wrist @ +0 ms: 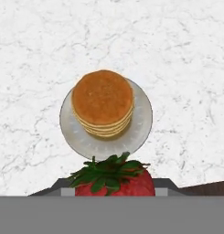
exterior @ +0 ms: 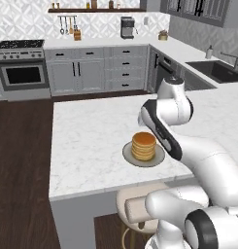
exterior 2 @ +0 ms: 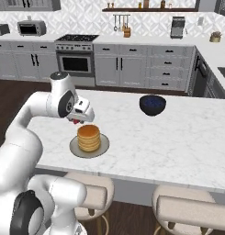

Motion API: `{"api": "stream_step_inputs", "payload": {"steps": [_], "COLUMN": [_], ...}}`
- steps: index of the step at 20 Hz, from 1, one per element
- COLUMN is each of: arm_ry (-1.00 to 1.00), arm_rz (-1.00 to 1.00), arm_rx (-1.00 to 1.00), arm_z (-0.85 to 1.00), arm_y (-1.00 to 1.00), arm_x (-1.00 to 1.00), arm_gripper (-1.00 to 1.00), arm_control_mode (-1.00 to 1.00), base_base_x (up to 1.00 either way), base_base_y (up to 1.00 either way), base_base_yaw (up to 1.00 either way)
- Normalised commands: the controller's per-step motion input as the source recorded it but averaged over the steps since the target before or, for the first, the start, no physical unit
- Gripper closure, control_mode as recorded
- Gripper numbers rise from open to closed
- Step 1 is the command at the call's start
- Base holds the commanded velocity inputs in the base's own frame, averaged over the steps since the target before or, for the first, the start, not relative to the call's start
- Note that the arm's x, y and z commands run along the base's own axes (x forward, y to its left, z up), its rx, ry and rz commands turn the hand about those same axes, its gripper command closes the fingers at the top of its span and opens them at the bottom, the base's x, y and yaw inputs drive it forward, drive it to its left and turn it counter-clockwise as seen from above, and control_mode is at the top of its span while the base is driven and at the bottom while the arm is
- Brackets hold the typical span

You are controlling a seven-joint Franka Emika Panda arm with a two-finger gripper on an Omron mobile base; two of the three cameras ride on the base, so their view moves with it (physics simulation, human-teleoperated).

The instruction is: Take the strawberry from the fridge and place it on top of the pancake, located on the dining counter.

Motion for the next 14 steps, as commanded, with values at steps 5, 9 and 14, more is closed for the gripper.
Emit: {"api": "stream_step_inputs", "payload": {"steps": [5,9,14], "arm_ry": [0.17,0.07,0.01], "arm_rz": [0.00,0.00,0.00], "arm_rx": [0.00,0.00,0.00], "arm_z": [-0.68,-0.53,-0.36], "arm_y": [0.00,0.00,0.00], "arm_x": [0.71,0.66,0.47], "arm_gripper": [1.00,1.00,1.00], "arm_control_mode": [-1.00,-1.00,-1.00], "base_base_x": [0.00,0.00,0.00], "base_base_y": [0.00,0.00,0.00], "base_base_yaw": [0.00,0.00,0.00]}}
